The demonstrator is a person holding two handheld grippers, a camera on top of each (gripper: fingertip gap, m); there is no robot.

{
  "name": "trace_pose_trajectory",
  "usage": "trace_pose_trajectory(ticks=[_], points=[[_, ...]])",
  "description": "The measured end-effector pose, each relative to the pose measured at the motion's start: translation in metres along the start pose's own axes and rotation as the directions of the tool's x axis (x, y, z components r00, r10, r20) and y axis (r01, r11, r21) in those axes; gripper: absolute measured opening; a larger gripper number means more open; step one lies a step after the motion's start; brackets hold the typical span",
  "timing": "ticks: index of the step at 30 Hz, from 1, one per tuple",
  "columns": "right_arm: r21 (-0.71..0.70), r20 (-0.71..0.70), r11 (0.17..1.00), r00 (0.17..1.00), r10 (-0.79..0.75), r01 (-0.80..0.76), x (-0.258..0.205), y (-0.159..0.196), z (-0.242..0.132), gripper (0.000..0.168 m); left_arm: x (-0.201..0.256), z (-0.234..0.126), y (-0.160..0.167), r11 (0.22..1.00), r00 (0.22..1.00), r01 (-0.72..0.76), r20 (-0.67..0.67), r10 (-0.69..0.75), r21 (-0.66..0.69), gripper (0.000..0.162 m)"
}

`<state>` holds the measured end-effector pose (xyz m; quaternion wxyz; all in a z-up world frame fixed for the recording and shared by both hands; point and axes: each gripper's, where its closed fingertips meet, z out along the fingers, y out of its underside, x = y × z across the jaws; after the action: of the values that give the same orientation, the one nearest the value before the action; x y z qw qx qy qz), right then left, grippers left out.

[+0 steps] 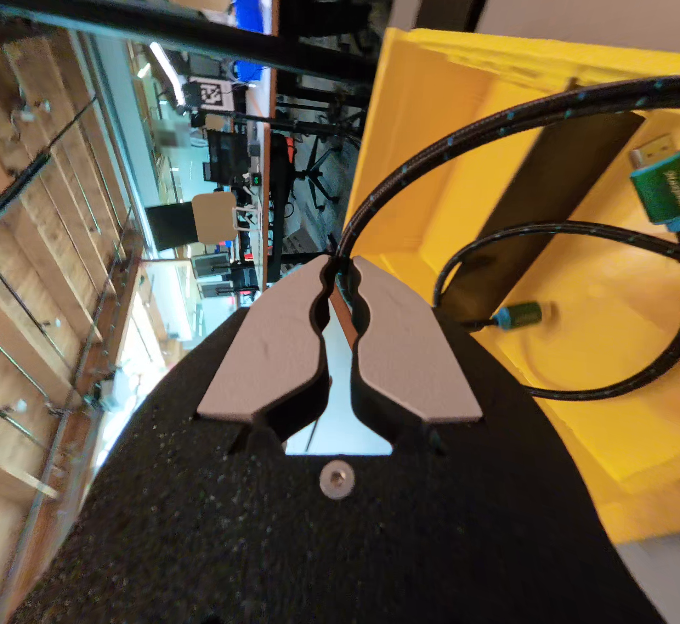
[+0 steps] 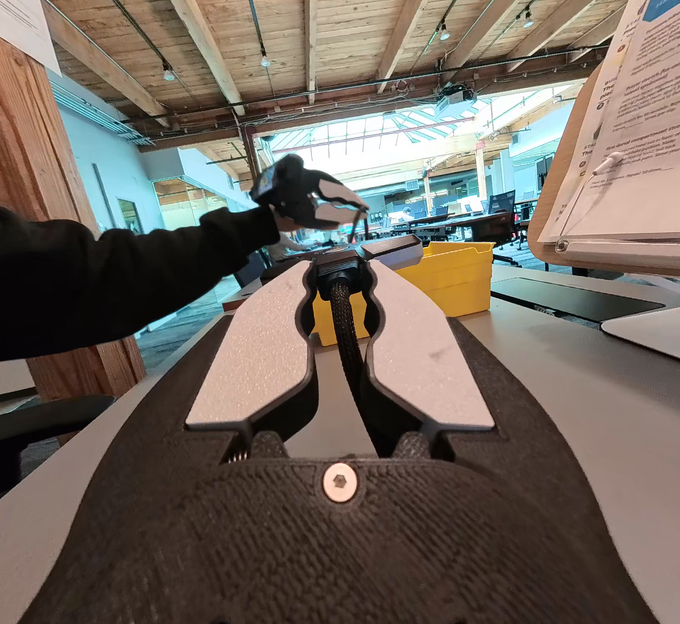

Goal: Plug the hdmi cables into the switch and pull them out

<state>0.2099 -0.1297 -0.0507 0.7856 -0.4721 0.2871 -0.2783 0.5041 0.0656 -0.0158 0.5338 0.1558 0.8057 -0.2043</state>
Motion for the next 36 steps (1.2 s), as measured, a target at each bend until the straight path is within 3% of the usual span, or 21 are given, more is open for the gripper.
trace_pose_trajectory(ticks=[6, 12, 16, 21, 24, 27, 30, 33, 36], points=[[0.000, 0.005, 1.000, 1.000, 0.004, -0.004, 0.000, 0.000, 0.000, 0.024, -0.034, -0.037, 0.012, 0.962, 0.963, 0.267, 0.018, -0.269, 0.058, 0.006], [0.014, 0.011, 1.000, 1.000, 0.010, -0.010, -0.001, -0.002, -0.001, 0.024, -0.081, -0.095, 0.017, 0.841, 0.831, 0.536, 0.134, -0.540, 0.071, 0.006], [0.093, 0.156, 0.989, 0.983, 0.101, -0.117, -0.014, -0.016, -0.007, 0.024, -0.068, -0.141, -0.037, 0.806, 0.821, 0.553, 0.024, -0.570, 0.211, 0.006], [0.152, 0.315, 0.968, 0.938, 0.142, -0.198, -0.030, -0.032, -0.018, 0.024, 0.001, -0.187, -0.120, 0.756, 0.837, 0.543, -0.160, -0.524, 0.366, 0.006], [0.167, 0.387, 0.959, 0.910, 0.149, -0.228, -0.041, -0.036, -0.022, 0.024, 0.044, -0.193, -0.143, 0.655, 0.722, 0.691, -0.342, -0.601, 0.306, 0.006], [0.182, 0.478, 0.942, 0.862, 0.167, -0.283, -0.051, -0.043, -0.029, 0.024, 0.083, -0.192, -0.151, 0.512, 0.497, 0.850, -0.513, -0.700, 0.125, 0.007], [0.200, 0.502, 0.931, 0.848, 0.169, -0.305, -0.052, -0.047, -0.032, 0.024, 0.113, -0.185, -0.145, 0.427, 0.332, 0.904, -0.568, -0.753, -0.037, 0.007], [0.197, 0.512, 0.929, 0.841, 0.173, -0.312, -0.053, -0.047, -0.033, 0.024, 0.125, -0.175, -0.133, 0.348, 0.240, 0.933, -0.559, -0.794, -0.095, 0.007], [0.189, 0.506, 0.933, 0.845, 0.174, -0.305, -0.052, -0.045, -0.032, 0.024, 0.124, -0.172, -0.129, 0.293, 0.210, 0.954, -0.562, -0.800, -0.060, 0.007]])
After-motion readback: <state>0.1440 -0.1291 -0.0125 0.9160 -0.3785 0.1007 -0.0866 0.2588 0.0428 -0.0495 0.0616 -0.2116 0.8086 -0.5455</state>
